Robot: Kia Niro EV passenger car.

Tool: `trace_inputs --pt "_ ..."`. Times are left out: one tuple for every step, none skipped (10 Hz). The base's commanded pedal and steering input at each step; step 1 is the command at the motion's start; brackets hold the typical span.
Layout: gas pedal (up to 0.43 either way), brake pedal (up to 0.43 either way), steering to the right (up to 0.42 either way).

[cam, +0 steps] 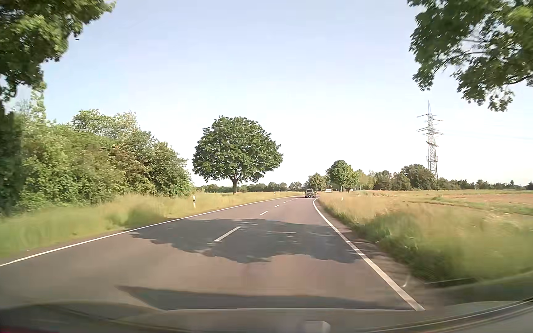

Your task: Follow the waypoints while adhering to traffic rules and regulations

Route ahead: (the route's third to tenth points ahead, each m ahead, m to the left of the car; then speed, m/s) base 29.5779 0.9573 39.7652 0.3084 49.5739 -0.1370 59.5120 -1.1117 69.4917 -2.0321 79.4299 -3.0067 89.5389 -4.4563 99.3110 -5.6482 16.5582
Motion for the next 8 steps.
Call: trace_inputs --pt "0.110 0.030 0.009" --pt "0.110 0.030 0.009" --pt "0.110 0.030 0.010" --pt "0.110 0.030 0.010" --pt "0.110 0.030 0.010" --pt "0.110 0.030 0.010" --pt "0.110 0.030 0.010" --pt "0.110 0.030 0.010"
